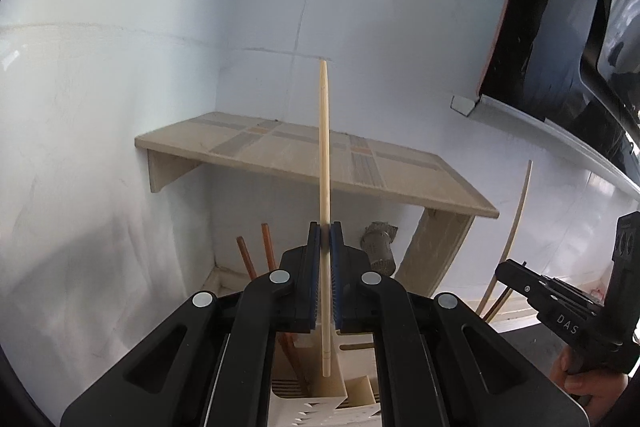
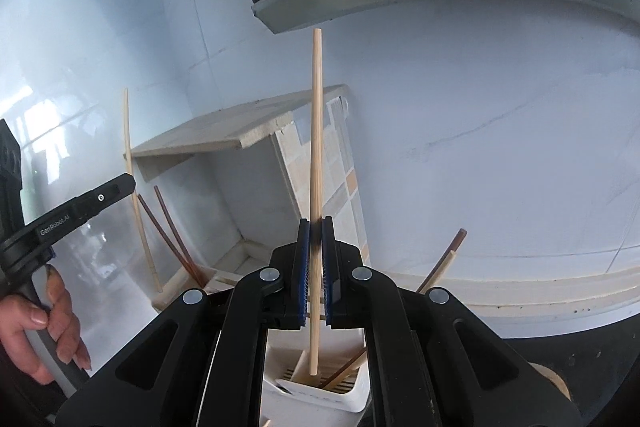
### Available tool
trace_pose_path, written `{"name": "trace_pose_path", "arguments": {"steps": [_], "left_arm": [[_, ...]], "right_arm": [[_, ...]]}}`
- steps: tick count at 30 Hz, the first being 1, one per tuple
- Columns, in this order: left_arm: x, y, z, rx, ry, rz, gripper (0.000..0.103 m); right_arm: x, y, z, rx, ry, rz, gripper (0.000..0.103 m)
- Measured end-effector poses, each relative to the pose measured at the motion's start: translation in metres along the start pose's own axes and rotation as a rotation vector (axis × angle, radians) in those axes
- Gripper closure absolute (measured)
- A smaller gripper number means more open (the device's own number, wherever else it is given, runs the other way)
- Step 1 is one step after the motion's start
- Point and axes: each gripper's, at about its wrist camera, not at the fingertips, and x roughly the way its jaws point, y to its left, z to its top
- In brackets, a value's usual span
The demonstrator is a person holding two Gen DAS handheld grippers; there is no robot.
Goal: Organize utensils
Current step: 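Lower the left chopstick into the holder and open while the right gripper does the same, then withdraw both open grippers from the holder back over the remaining chopsticks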
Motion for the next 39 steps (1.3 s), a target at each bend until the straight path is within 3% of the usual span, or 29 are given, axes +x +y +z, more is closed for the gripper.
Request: {"name": "trace_pose_path", "arguments": {"steps": [8,13,24,25,28,33,39], "left_arm": [[0.008,0.006,-0.014,-0.016,-0.02,0.015,0.099],[0.015,0.015,-0.024,-0.066,0.01,-0.003,0.099],[0.024,0.012,-0.038,-0.071,0.062,0.009,0.098],[0.024,0.012,-0.039,-0.067,0.07,0.01,0.098],[0.023,0.012,-0.039,-0.067,0.079,0.014,0.095],[0.018,0.014,-0.039,-0.076,0.099,0.019,0.092],[0.003,0.012,-0.034,-0.039,0.113,0.027,0.082]], "right_arm": [[0.008,-0.002,-0.013,0.017,0.006,0.01,0.096],[0.015,0.004,-0.015,0.001,0.015,-0.005,0.096],[0.021,-0.001,-0.022,0.032,0.091,-0.012,0.096],[0.021,-0.001,-0.022,0.031,0.096,-0.011,0.093],[0.015,-0.003,-0.022,0.036,0.109,-0.012,0.07],[0.013,-0.005,-0.022,0.042,0.133,-0.02,0.067],[0.003,-0.004,-0.014,0.04,0.138,-0.056,0.052]]}}
